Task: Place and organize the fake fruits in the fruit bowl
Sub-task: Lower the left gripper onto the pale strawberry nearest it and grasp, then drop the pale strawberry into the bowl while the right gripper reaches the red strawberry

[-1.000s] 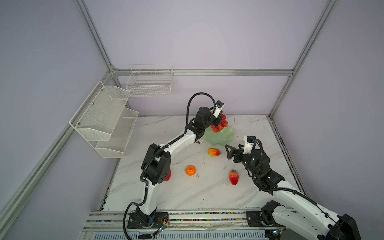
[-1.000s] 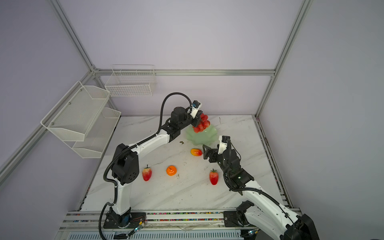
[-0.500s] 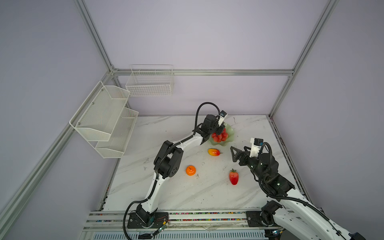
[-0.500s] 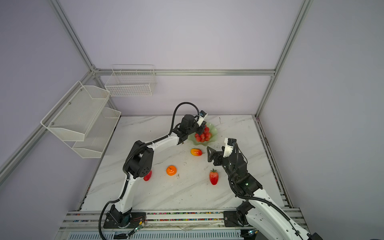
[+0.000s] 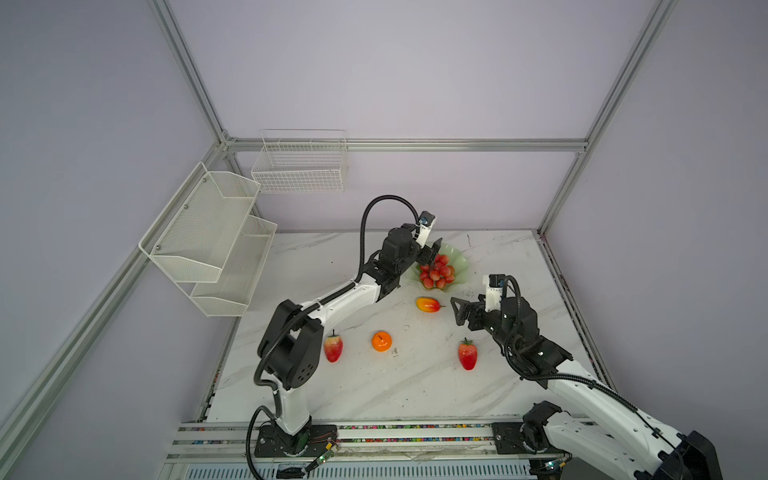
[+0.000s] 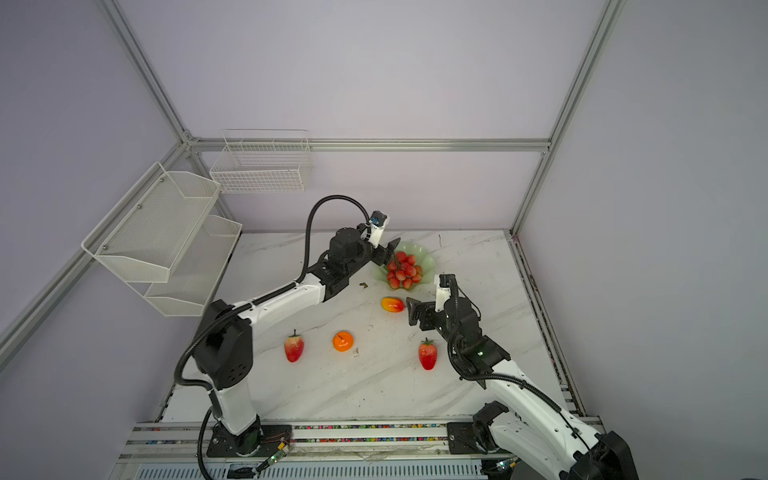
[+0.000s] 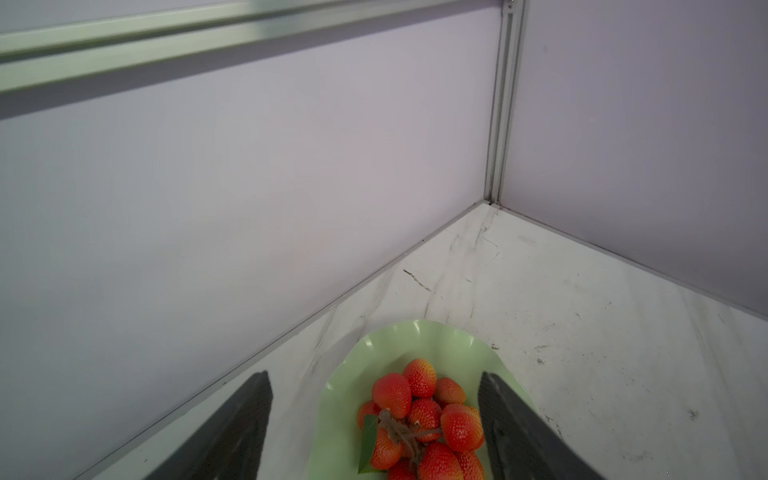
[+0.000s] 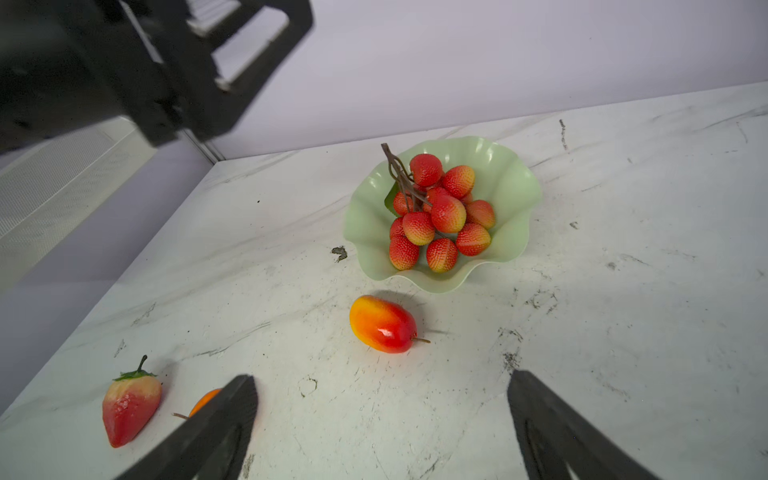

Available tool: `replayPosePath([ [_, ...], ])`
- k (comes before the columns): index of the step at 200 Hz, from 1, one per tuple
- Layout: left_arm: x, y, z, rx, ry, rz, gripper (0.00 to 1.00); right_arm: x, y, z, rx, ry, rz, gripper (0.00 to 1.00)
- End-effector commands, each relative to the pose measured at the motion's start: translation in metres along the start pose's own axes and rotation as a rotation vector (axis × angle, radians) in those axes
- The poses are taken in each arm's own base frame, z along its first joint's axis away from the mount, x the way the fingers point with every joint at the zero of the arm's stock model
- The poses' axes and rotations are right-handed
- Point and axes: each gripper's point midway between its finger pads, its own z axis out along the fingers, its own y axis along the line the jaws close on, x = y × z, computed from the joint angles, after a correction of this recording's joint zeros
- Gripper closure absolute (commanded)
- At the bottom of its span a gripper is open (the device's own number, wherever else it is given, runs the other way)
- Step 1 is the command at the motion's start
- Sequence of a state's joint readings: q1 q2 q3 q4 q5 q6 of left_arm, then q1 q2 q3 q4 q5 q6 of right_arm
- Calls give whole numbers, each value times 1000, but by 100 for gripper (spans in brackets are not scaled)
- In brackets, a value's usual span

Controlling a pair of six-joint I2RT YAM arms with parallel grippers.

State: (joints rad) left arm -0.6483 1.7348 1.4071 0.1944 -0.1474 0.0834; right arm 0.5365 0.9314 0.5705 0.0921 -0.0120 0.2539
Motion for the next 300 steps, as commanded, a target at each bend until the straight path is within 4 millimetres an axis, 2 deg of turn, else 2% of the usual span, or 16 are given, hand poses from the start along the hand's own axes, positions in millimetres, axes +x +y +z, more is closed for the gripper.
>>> replayPosePath([
  [1,25,62,-66,-302,119,-60,16,-17,35,6,-165,-24,-84,3],
  [12,58,89,-104,-452,249,-99,13,-12,49,10,-228,-5,-114,2],
  [15,59,96,-121,-486,265,-124,13,-10,54,11,-242,1,-125,3],
  [23,84,110,-152,-563,359,-172,13,-6,67,12,-273,9,-161,3],
  [38,124,121,-202,-626,514,-246,13,5,93,14,-322,27,-236,3],
  [47,148,121,-227,-635,598,-294,14,12,106,16,-349,44,-266,3],
  [61,181,114,-250,-601,701,-392,13,19,121,20,-407,63,-269,3],
  [75,209,104,-265,-577,791,-478,13,24,131,22,-459,67,-249,3],
  [107,257,90,-292,-638,965,-572,11,27,142,24,-504,74,-228,3],
  [131,279,91,-296,-700,991,-581,9,33,151,18,-559,90,-230,3],
  [160,290,81,-273,-613,992,-577,10,49,151,18,-576,143,-247,3],
  [189,305,80,-260,-611,1031,-549,10,50,146,17,-556,130,-238,3],
  [246,326,81,-255,-626,1072,-577,20,51,147,17,-563,129,-210,3],
  [266,334,78,-256,-612,1080,-612,26,52,146,18,-560,135,-212,3],
  [285,336,75,-256,-596,1071,-626,30,45,139,21,-516,129,-188,3],
  [300,334,74,-252,-570,1048,-632,37,28,115,25,-456,102,-145,3],
])
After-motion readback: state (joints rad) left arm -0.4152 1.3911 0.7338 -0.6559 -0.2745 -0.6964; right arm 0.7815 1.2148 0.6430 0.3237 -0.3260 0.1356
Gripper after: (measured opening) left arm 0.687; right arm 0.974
